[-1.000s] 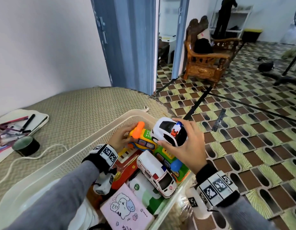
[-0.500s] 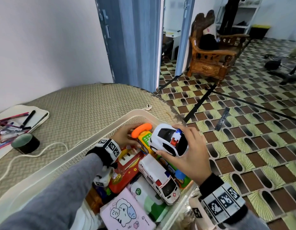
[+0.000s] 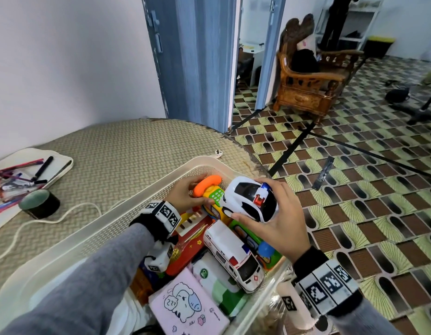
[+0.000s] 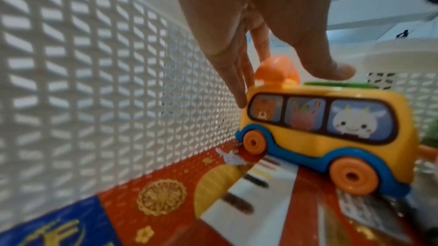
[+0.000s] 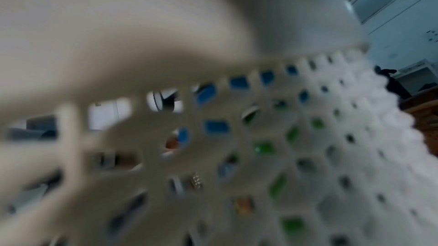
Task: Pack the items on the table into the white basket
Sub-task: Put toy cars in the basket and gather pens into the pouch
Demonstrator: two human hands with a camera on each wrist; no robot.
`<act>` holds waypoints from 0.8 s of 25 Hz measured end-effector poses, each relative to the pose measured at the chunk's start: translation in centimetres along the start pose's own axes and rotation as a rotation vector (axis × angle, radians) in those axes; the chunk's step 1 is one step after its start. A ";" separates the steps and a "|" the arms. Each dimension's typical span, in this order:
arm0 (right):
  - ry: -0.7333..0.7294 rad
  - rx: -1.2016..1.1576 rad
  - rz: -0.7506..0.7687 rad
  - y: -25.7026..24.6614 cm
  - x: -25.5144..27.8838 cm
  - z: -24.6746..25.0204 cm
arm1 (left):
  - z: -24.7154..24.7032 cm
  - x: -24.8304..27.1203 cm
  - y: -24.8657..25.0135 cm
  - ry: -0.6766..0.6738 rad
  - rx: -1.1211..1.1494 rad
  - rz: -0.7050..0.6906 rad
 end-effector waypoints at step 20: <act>-0.392 -0.141 -0.342 -8.7 -0.7 -12.0 | 14.2 11.2 -1.9 0.004 -0.287 0.002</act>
Point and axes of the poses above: each hand's wrist, its own x-axis away from the middle knuckle, its own z-axis out of the back of the hand, y = z × x, the point moved 10 cm from there along -x, towards the middle knuckle, and after that the axes turned 2 degrees about y, right-handed, at the moved point
